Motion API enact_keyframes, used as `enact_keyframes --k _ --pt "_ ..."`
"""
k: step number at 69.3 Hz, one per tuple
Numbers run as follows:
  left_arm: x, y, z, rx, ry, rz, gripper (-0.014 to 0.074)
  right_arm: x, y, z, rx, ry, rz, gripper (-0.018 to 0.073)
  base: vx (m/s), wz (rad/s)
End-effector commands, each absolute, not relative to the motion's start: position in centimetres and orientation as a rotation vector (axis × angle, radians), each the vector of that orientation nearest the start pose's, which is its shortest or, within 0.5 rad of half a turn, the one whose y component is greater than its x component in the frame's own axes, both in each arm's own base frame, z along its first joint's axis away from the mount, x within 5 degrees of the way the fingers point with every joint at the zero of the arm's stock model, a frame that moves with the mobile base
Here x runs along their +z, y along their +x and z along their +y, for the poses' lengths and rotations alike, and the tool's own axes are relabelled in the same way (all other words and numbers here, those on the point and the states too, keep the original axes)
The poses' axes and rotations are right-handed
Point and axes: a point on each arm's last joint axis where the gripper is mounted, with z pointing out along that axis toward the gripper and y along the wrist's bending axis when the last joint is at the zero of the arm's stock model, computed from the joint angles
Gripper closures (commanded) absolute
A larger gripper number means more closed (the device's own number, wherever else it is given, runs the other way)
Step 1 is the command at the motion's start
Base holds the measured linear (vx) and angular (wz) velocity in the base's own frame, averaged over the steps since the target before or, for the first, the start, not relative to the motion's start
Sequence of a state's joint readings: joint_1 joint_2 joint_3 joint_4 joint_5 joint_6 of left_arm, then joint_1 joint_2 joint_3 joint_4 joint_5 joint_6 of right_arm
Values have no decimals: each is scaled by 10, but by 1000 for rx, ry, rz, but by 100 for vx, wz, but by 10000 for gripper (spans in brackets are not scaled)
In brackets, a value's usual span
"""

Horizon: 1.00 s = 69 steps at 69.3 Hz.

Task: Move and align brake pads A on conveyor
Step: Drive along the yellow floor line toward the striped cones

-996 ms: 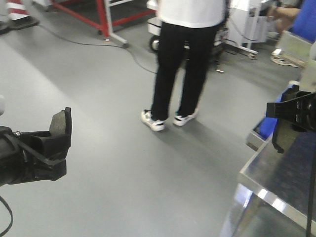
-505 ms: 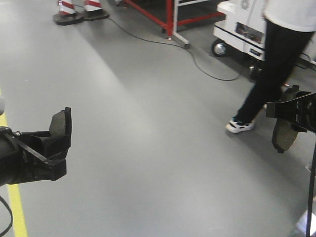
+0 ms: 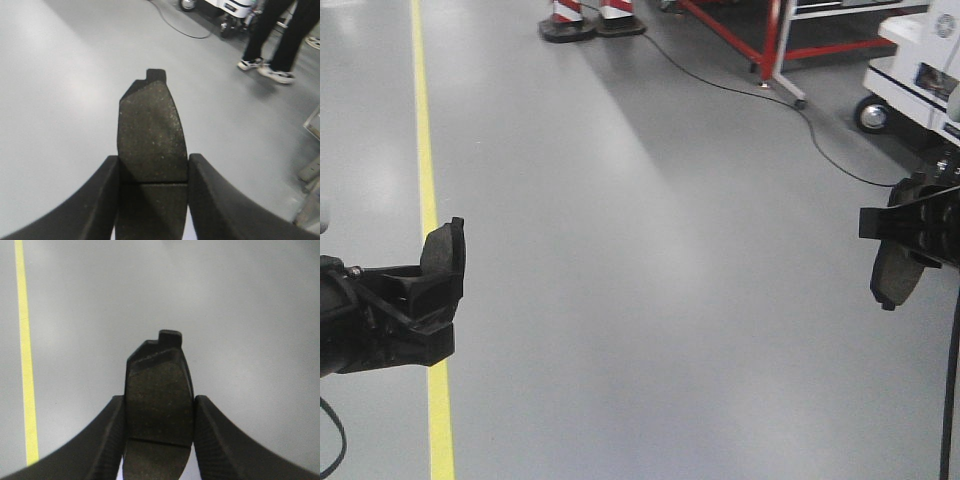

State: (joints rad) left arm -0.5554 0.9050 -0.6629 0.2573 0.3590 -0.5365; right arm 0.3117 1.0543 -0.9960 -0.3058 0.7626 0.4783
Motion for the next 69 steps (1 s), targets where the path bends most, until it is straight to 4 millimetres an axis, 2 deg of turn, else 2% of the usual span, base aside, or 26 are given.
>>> enact_keyframes --k 1,38,69 --pt "326 163 -94 -479 230 1972 576 377 208 47 75 7 2140 555 1 34" --pt "326 163 -94 -479 230 1972 576 377 208 47 75 7 2140 555 7 30" --pt "326 163 -94 -479 230 1972 576 377 208 47 73 8 2142 555 20 21"
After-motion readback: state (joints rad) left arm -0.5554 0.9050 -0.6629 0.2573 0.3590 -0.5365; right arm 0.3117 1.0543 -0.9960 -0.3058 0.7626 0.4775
